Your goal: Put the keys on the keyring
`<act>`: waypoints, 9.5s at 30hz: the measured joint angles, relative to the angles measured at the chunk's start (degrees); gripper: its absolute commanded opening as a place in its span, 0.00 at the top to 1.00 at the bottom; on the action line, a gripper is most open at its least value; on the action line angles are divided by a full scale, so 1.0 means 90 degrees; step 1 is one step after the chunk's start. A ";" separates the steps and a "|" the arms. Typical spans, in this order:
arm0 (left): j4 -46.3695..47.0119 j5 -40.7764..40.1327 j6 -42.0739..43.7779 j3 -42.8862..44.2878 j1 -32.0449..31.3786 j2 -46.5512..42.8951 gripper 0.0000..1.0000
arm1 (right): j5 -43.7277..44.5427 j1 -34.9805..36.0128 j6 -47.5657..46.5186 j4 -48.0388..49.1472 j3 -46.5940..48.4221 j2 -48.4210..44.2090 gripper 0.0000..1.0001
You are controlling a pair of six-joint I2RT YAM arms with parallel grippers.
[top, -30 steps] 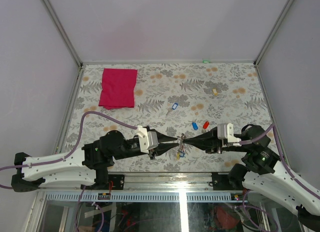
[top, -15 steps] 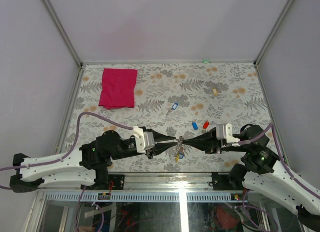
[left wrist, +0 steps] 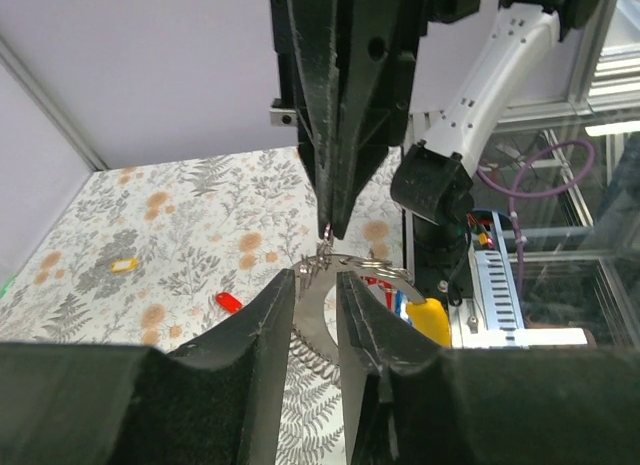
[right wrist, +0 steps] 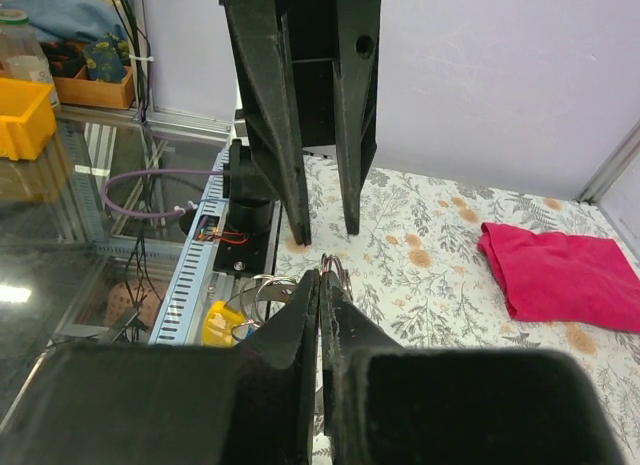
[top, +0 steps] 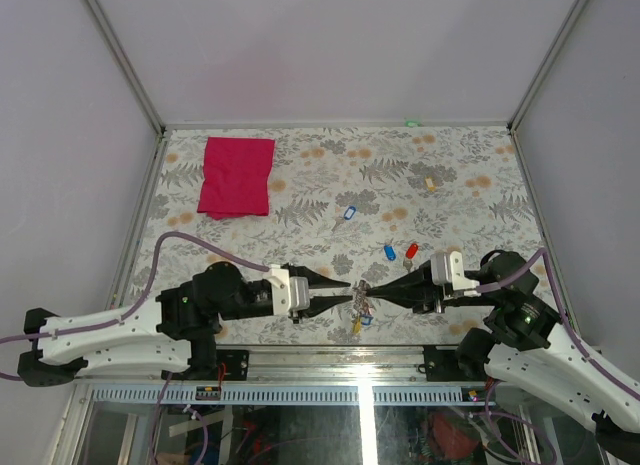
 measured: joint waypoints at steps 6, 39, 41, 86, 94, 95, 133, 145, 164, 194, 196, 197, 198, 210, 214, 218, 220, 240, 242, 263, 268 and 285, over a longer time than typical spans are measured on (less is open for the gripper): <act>-0.0158 0.0296 0.0185 0.0010 0.0000 0.0180 0.74 | -0.0114 0.0000 0.0005 -0.0019 0.0058 0.0019 1.00; -0.0352 0.0636 0.0323 0.0085 0.0000 0.0274 0.76 | -0.0525 0.0000 0.0012 -0.0032 0.0143 0.0199 1.00; -0.0352 0.0636 0.0323 0.0085 0.0000 0.0274 0.79 | -0.0529 0.0000 0.0012 -0.0034 0.0143 0.0199 1.00; -0.0304 -0.0221 -0.0486 0.0180 -0.0049 0.0318 1.00 | -0.0321 0.0000 -0.0073 -0.0396 0.0216 0.0044 1.00; -0.0296 -0.0328 -0.0741 0.0180 -0.0051 0.0308 1.00 | -0.0036 0.0000 -0.0253 -0.0559 0.0262 -0.0017 1.00; -0.0274 -0.0328 -0.0746 0.0177 -0.0051 0.0291 1.00 | 0.0015 0.0000 -0.0257 -0.0559 0.0262 -0.0051 1.00; -0.1098 -0.0151 -0.0112 0.0750 -0.0051 0.0573 1.00 | 0.0104 0.0000 -0.0656 -0.3123 0.1836 0.0865 1.00; -0.1241 -0.0160 -0.0085 0.0930 -0.0051 0.0721 1.00 | 0.0119 0.0000 -0.0665 -0.4490 0.2931 0.1783 1.00; -0.1384 -0.0257 -0.0073 0.0959 -0.0051 0.0855 1.00 | 0.0153 0.0000 -0.0682 -0.5406 0.3417 0.2312 1.00; -0.1358 -0.0697 -0.0306 0.1025 -0.0051 0.0901 0.76 | -0.0075 0.0000 -0.0614 -0.4772 0.3075 0.1855 1.00; -0.1348 -0.0743 -0.0318 0.1025 -0.0051 0.0852 0.73 | -0.0073 0.0000 -0.0597 -0.4745 0.3065 0.1824 1.00; -0.1331 -0.0755 -0.0330 0.1025 -0.0051 0.0826 0.72 | -0.0073 0.0000 -0.0583 -0.4721 0.3062 0.1807 1.00; -0.1314 -0.0760 -0.0335 0.1025 -0.0051 0.0797 0.72 | -0.0073 0.0000 -0.0568 -0.4694 0.3055 0.1797 1.00; -0.0488 -0.0432 -0.0449 0.0573 -0.0051 0.0364 0.66 | -0.0041 0.0000 -0.0398 -0.4447 0.2917 0.1666 1.00; -0.0381 -0.0270 -0.0522 0.0566 -0.0051 0.0495 0.65 | -0.0039 0.0000 -0.0364 -0.4272 0.2897 0.1574 1.00; -0.0352 -0.0153 -0.0559 0.0566 -0.0051 0.0617 0.65 | -0.0044 0.0000 -0.0342 -0.4141 0.2851 0.1479 1.00; -0.0347 -0.0124 -0.0573 0.0566 -0.0051 0.0656 0.65 | -0.0051 0.0000 -0.0330 -0.4070 0.2824 0.1428 1.00; -0.0231 0.0182 -0.0595 0.0568 -0.0051 0.0848 0.76 | -0.0087 0.0000 -0.0352 -0.3985 0.2771 0.1520 1.00; -0.0231 0.0185 -0.0595 0.0571 -0.0051 0.0855 0.79 | -0.0148 0.0000 -0.0357 -0.4005 0.2771 0.1545 1.00; 0.0134 0.0078 -0.0818 0.0384 -0.0051 0.0780 1.00 | 0.0119 0.0002 -0.0170 -0.3036 0.1926 0.0777 0.65; 0.0850 0.0097 -0.1049 -0.0085 -0.0051 0.0687 1.00 | 0.0423 0.0002 0.0053 -0.2062 0.1226 0.0146 0.65; 0.1749 0.0231 -0.1246 -0.0325 -0.0051 0.0712 1.00 | 0.0600 0.0000 0.0233 -0.1447 0.0933 0.0058 0.67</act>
